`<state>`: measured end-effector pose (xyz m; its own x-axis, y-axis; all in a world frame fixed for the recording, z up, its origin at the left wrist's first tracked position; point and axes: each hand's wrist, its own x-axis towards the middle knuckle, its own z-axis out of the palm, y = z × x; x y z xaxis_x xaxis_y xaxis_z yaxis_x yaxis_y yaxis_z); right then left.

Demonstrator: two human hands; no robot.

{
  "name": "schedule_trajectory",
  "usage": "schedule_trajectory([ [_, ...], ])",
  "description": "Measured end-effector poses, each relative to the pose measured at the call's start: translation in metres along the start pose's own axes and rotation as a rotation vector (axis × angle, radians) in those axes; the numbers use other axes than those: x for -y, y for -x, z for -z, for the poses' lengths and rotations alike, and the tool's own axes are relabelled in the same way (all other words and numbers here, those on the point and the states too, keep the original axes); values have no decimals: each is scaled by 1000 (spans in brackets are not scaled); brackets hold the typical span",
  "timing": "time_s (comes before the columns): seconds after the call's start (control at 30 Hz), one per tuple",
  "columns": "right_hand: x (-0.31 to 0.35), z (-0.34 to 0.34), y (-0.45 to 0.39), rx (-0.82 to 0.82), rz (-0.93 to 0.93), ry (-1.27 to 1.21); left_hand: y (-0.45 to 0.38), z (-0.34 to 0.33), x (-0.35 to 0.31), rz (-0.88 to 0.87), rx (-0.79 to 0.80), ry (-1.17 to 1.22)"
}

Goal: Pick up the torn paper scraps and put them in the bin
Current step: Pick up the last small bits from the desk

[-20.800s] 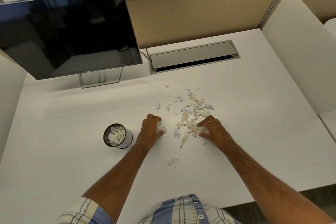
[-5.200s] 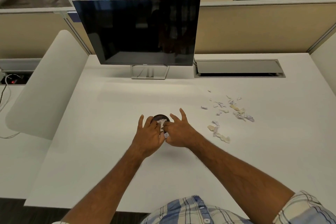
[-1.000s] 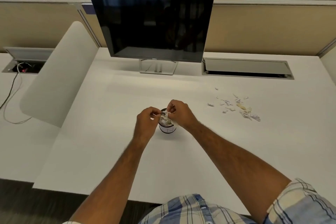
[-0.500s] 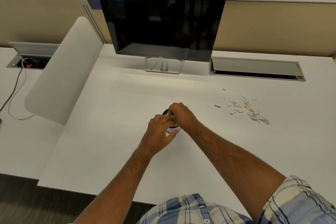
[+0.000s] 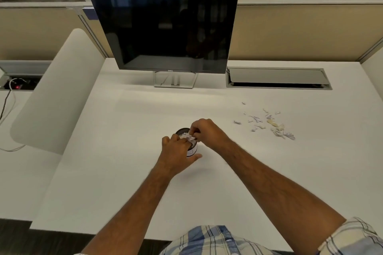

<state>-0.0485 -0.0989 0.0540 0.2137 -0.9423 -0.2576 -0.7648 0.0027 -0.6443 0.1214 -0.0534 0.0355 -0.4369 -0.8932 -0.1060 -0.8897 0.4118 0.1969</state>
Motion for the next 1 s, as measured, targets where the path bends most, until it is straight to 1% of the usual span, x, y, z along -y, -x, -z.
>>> schedule_trajectory([
  [0.13, -14, 7, 13, -40, 8, -123, 4, 0, 5, 61, -102, 23],
  [0.23, -31, 14, 23, -69, -9, -276, 6, -4, 8, 85, -185, 37],
  [0.37, -43, 18, 30, -59, -13, -548, 3, -2, 6, 104, -226, 82],
  [0.5, -39, 13, 27, -22, 7, -664, 3, 1, 5, 148, -278, 192],
  [0.57, -35, 9, 24, 21, 23, -673, 2, 3, 4, 198, -276, 234],
  [0.7, -27, 3, 15, 136, 58, -522, 2, 6, 6, 303, -272, 302],
  [0.77, -25, 2, 12, 173, 69, -508, 1, 6, 8, 342, -290, 338],
  [0.87, -25, 3, 9, 142, 56, -510, -1, 9, 10, 375, -306, 371],
  [1.0, -28, 4, 7, 79, 42, -436, -4, 13, 13, 386, -326, 417],
])
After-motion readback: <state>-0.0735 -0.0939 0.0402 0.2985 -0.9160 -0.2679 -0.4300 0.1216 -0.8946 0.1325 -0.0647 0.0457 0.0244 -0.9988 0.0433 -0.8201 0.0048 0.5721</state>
